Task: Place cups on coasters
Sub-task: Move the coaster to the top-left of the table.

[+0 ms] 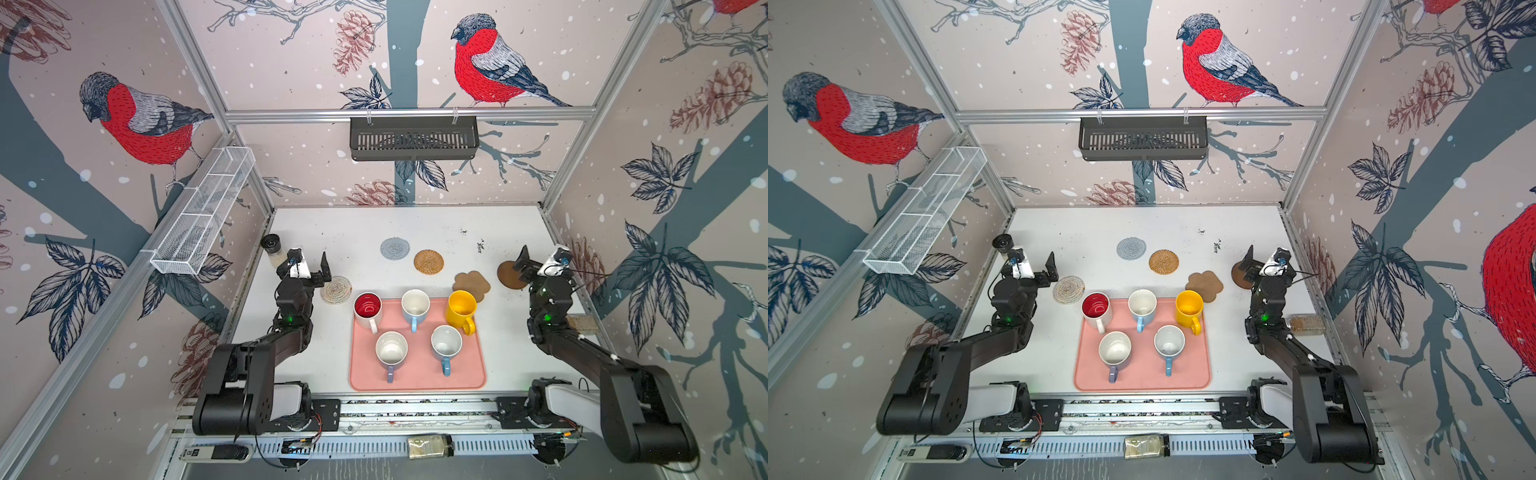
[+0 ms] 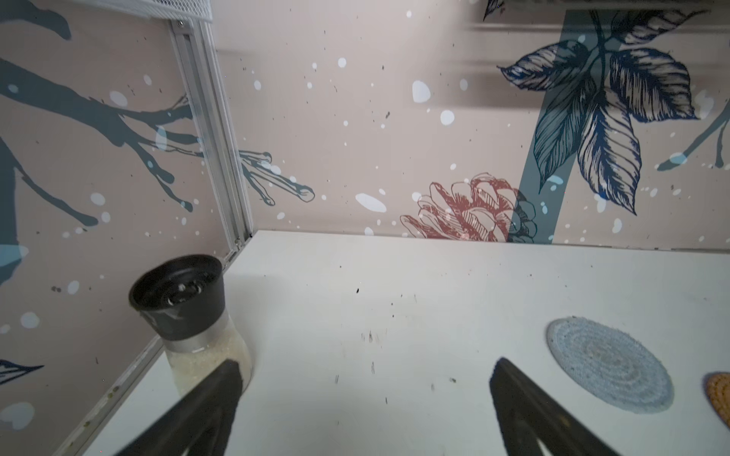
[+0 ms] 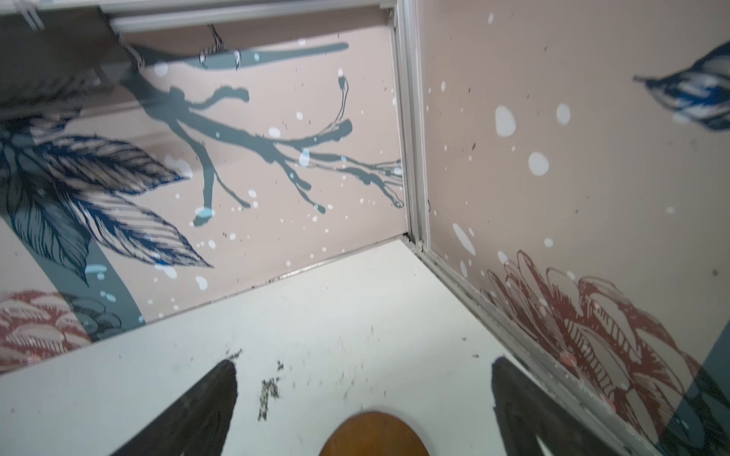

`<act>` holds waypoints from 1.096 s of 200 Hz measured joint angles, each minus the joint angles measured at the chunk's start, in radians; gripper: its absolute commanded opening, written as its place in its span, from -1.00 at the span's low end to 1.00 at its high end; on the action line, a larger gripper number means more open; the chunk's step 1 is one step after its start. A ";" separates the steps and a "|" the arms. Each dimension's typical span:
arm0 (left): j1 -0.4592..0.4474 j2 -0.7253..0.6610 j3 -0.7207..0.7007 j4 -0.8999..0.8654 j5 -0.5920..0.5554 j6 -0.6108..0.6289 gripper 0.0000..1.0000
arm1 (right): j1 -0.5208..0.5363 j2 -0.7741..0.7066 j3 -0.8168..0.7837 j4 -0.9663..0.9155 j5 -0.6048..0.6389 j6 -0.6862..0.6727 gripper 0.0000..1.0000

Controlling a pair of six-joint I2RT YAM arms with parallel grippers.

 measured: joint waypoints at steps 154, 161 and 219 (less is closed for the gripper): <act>-0.146 0.175 0.785 -1.334 0.032 -0.250 0.93 | 0.392 0.358 0.791 -0.872 -0.172 0.101 0.99; -0.146 0.208 0.809 -1.371 0.042 -0.248 0.89 | 0.397 0.373 0.806 -0.895 -0.186 0.102 0.99; -0.146 0.515 0.951 -1.628 0.082 -0.226 0.17 | 0.403 0.410 0.828 -0.946 -0.216 0.121 0.99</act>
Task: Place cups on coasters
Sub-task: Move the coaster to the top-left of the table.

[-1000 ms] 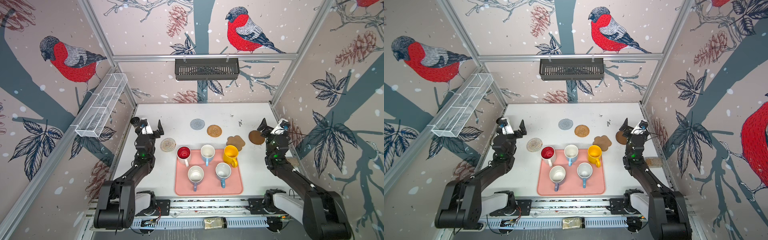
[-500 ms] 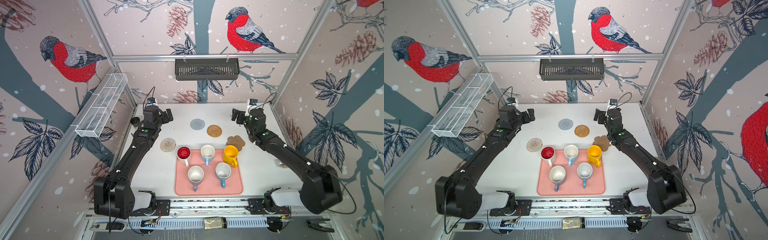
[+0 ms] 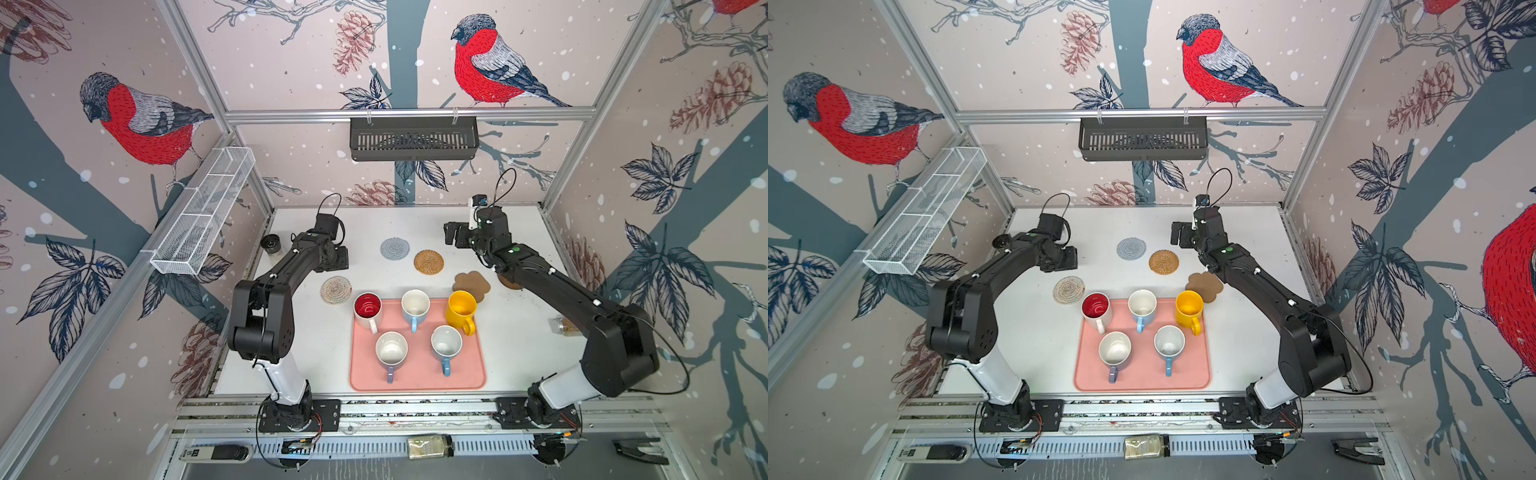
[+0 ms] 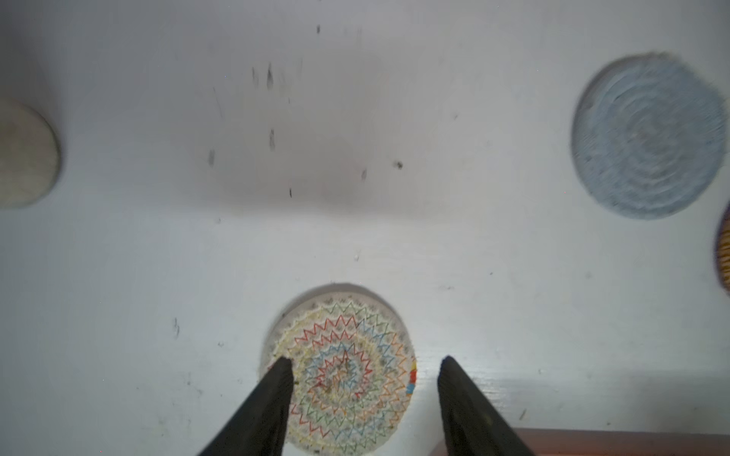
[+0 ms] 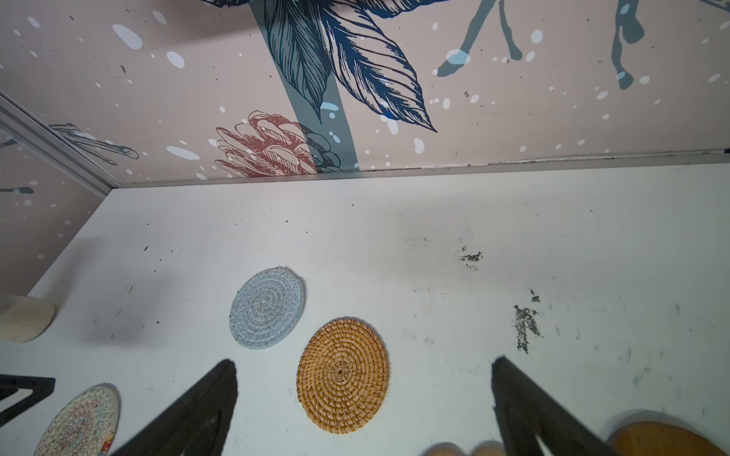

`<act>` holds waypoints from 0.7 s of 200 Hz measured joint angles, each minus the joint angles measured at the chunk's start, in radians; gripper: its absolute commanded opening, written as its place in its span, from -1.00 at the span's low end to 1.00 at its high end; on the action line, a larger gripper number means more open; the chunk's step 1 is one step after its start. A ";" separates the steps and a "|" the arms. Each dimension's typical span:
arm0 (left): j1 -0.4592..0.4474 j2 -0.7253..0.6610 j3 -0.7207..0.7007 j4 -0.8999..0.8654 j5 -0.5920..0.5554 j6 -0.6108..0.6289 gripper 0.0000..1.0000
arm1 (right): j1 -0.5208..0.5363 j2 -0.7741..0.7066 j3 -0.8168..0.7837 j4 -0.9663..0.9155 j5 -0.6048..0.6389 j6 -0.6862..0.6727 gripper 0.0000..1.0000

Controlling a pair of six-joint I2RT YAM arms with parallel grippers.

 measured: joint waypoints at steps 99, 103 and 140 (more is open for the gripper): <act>0.000 0.023 -0.102 -0.030 0.025 -0.007 -0.02 | -0.026 0.009 -0.051 0.003 -0.042 0.021 0.99; 0.000 0.023 -0.105 -0.030 0.025 -0.007 -0.03 | -0.027 0.009 -0.054 0.003 -0.042 0.026 0.99; 0.000 0.028 -0.121 -0.029 0.021 -0.007 -0.10 | -0.029 0.007 -0.069 0.005 -0.042 0.027 0.99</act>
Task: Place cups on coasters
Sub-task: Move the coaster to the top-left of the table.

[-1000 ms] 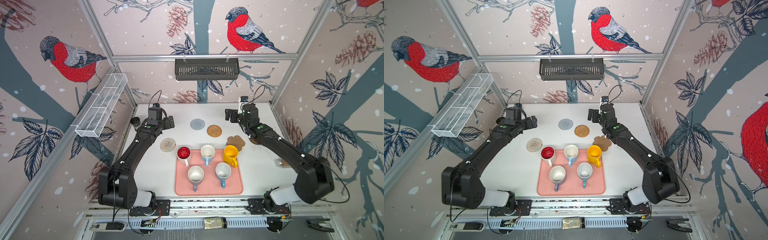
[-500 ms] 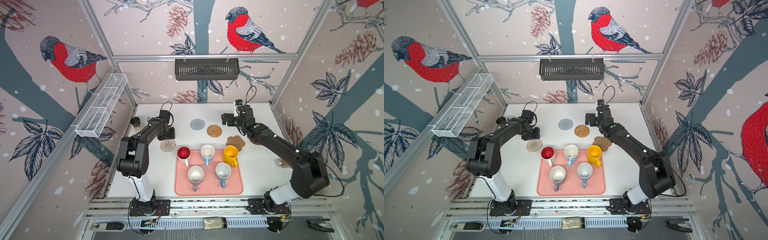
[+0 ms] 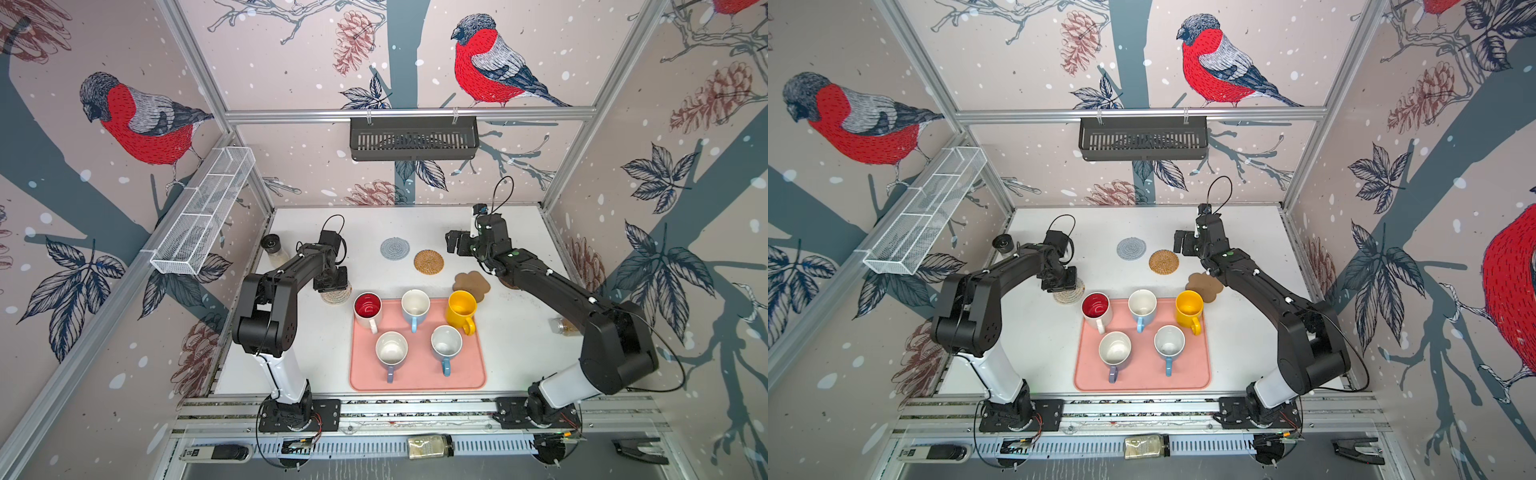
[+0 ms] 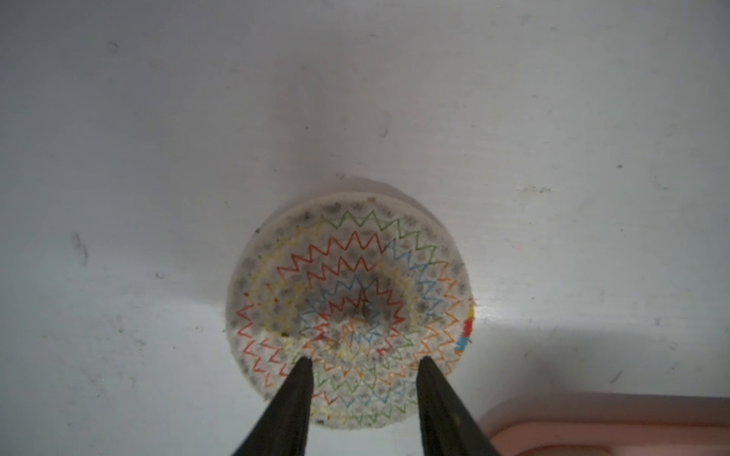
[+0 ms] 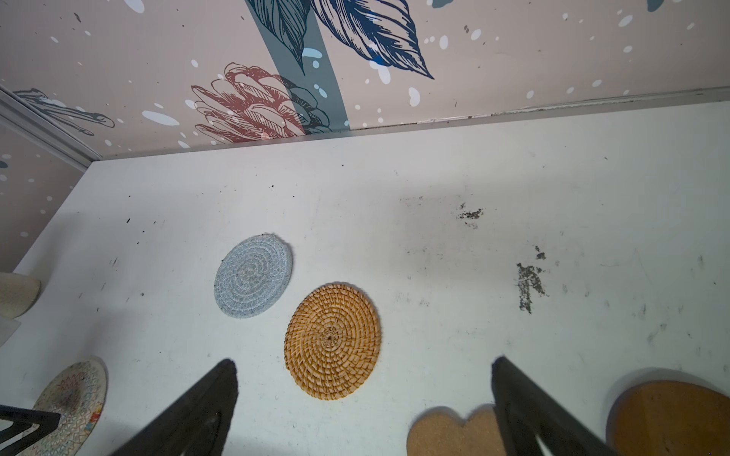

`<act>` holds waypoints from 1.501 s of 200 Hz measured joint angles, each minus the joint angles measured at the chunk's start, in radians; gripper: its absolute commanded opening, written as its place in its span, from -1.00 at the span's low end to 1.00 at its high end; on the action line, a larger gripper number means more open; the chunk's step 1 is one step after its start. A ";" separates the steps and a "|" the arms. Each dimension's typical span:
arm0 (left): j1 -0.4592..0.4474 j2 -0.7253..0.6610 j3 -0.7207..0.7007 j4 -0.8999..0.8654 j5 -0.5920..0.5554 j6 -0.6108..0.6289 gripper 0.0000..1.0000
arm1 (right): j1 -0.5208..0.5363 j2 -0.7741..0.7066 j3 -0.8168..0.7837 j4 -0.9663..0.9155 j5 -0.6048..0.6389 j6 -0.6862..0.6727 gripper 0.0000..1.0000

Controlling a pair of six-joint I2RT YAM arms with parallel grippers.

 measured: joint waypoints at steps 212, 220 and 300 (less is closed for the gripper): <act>-0.001 0.296 0.333 -0.128 -0.013 -0.043 -0.10 | 0.009 -0.043 -0.056 0.049 -0.064 0.002 0.99; -0.001 0.315 0.366 -0.129 -0.015 -0.044 -0.11 | 0.009 -0.041 -0.056 0.049 -0.071 0.002 0.99; -0.001 0.509 0.690 -0.130 -0.053 -0.025 -0.14 | 0.009 0.013 -0.032 0.056 -0.098 0.003 0.99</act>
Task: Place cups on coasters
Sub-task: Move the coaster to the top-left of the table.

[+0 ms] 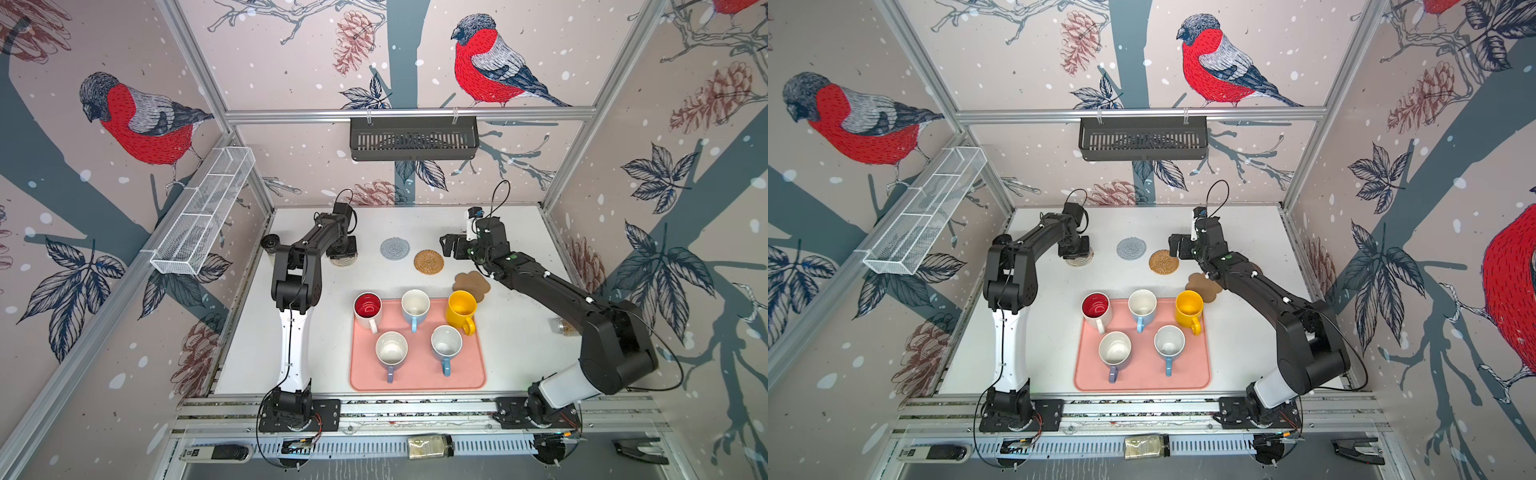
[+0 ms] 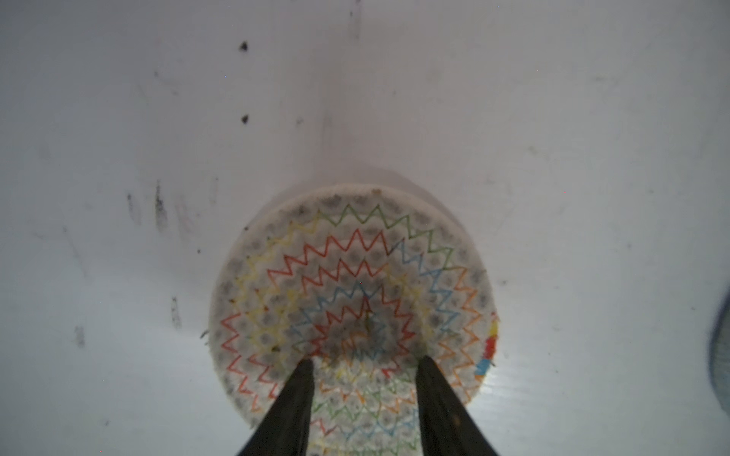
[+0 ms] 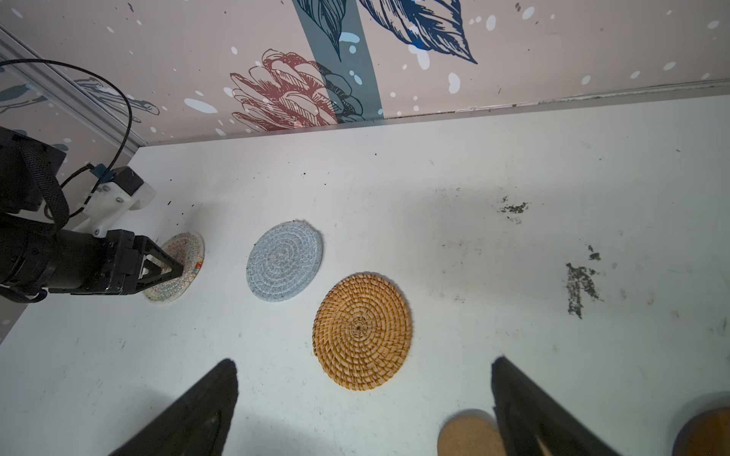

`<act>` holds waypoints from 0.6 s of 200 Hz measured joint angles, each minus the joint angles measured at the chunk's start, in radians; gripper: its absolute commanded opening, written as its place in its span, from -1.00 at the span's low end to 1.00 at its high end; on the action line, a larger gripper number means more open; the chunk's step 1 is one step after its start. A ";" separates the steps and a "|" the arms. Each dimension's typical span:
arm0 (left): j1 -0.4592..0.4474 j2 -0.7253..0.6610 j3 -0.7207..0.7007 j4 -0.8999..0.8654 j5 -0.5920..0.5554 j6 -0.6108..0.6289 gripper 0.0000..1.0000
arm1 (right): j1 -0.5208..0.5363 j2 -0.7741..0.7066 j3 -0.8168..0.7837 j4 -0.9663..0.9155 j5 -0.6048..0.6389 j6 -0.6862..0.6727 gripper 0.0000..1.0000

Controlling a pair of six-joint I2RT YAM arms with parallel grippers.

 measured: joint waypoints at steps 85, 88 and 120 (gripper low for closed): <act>0.000 -0.020 0.019 -0.011 0.013 0.038 0.48 | 0.008 0.034 0.038 -0.029 -0.024 0.000 0.99; 0.000 -0.025 0.019 -0.011 0.015 0.040 0.50 | 0.010 0.034 0.041 -0.032 -0.025 0.000 0.99; -0.021 -0.109 0.016 -0.013 0.032 0.073 0.57 | 0.013 0.035 0.073 -0.053 -0.027 0.001 0.99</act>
